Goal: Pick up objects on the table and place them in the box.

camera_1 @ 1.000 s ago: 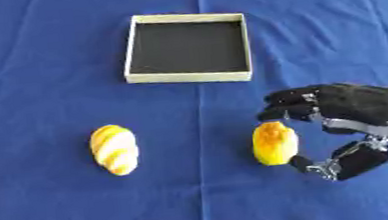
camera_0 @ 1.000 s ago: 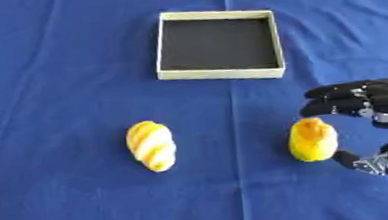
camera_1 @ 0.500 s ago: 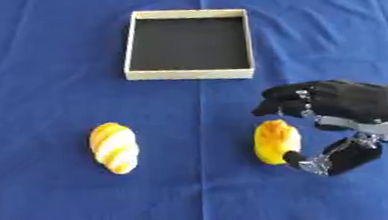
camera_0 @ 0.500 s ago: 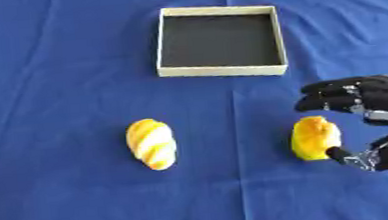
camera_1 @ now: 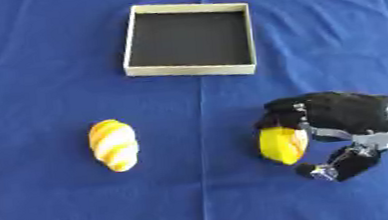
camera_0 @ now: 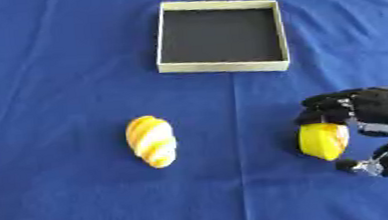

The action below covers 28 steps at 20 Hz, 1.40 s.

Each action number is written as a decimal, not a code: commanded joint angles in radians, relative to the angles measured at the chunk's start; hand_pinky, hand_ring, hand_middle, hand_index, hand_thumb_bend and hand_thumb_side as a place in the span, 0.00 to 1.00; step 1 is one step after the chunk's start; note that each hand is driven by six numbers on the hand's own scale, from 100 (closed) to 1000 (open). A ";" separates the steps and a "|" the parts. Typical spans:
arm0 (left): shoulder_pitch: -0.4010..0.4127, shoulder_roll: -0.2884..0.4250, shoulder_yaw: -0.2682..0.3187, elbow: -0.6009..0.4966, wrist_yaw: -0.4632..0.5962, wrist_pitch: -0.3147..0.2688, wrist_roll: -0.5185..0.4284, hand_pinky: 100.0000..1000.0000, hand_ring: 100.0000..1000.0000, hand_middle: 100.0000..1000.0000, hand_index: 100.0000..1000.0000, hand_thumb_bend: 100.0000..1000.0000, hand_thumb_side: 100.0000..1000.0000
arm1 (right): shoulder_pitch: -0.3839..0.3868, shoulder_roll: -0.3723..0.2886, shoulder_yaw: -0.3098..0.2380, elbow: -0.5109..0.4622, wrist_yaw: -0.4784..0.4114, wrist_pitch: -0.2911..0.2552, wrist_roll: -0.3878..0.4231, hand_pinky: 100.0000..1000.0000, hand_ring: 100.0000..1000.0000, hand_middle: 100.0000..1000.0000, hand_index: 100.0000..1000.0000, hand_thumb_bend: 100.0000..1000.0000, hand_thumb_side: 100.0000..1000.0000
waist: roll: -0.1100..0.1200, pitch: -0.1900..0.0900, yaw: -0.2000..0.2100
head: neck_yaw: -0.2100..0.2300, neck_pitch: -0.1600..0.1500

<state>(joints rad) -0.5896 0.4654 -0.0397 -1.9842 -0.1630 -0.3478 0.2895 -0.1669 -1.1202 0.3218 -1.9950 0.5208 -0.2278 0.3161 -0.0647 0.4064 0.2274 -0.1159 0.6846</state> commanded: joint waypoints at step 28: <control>-0.045 0.003 -0.019 -0.016 0.017 -0.007 -0.015 0.86 0.93 0.75 0.77 0.00 0.54 | -0.134 -0.077 -0.107 -0.005 -0.251 -0.013 -0.209 0.78 0.89 0.50 0.70 0.00 0.00 | -0.010 -0.028 0.001 | -0.034 -0.023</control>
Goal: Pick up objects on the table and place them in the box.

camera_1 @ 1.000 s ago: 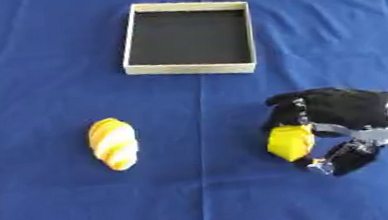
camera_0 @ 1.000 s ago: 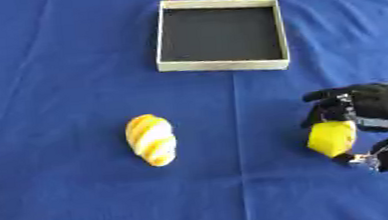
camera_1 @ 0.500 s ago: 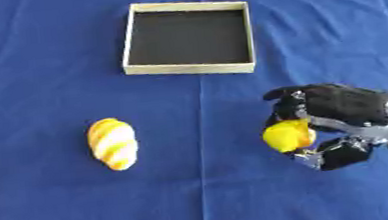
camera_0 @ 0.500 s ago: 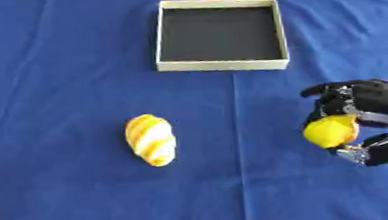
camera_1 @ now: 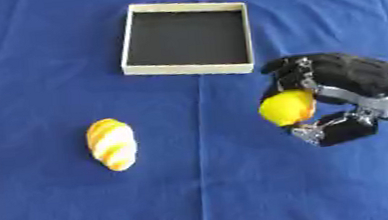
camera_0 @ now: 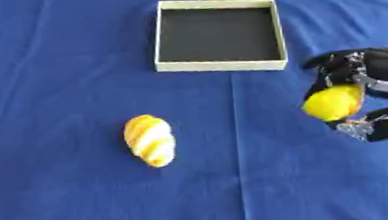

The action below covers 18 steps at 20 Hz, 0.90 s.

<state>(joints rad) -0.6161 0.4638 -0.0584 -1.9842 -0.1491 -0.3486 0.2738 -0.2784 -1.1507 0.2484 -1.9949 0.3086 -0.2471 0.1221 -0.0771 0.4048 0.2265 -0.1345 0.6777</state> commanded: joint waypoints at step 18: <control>-0.109 -0.081 -0.051 -0.016 0.044 -0.041 -0.061 0.85 0.95 0.76 0.76 0.00 0.54 | -0.222 -0.018 -0.110 -0.005 0.025 0.298 -0.113 0.78 0.84 0.52 0.70 0.00 0.00 | -0.089 0.043 0.242 | -0.226 -0.096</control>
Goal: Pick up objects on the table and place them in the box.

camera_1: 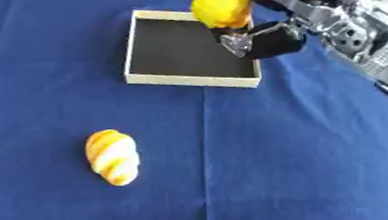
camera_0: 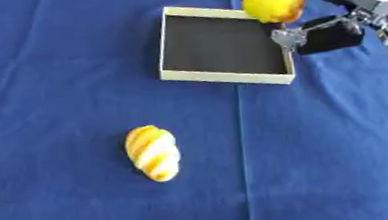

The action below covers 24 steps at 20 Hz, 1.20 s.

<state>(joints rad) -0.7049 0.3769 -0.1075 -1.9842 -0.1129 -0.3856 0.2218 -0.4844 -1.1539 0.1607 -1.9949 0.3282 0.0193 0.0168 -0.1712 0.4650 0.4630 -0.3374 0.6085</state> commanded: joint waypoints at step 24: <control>-0.039 0.004 -0.010 -0.016 0.027 -0.008 -0.035 0.84 0.96 0.76 0.75 0.00 0.54 | 0.071 0.030 -0.067 -0.001 0.171 0.226 0.025 0.81 1.00 0.77 0.89 0.00 0.08 | -0.055 0.062 0.108 | -0.093 -0.096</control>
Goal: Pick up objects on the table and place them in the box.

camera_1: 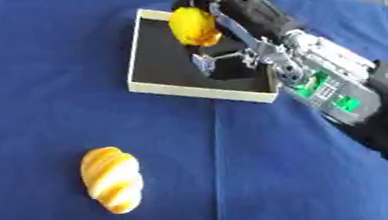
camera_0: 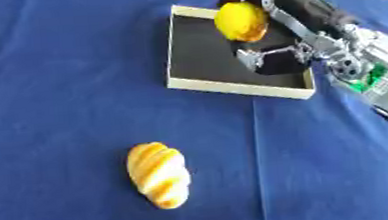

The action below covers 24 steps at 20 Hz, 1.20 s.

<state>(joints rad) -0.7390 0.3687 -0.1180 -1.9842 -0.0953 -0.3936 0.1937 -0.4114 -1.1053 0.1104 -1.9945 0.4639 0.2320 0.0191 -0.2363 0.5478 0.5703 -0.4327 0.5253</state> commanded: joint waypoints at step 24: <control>0.017 0.010 -0.005 -0.016 0.026 0.013 -0.031 0.84 0.97 0.76 0.75 0.00 0.54 | 0.005 0.004 -0.055 0.031 0.104 0.048 0.147 0.91 1.00 0.88 1.00 0.22 0.00 | 0.023 -0.022 -0.028 | 0.016 0.016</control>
<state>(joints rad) -0.7159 0.3687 -0.1256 -1.9842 -0.0740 -0.3794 0.1667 -0.4027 -1.0816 0.0737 -1.9583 0.5906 0.2811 0.1575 -0.2255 0.5542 0.5432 -0.4202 0.5385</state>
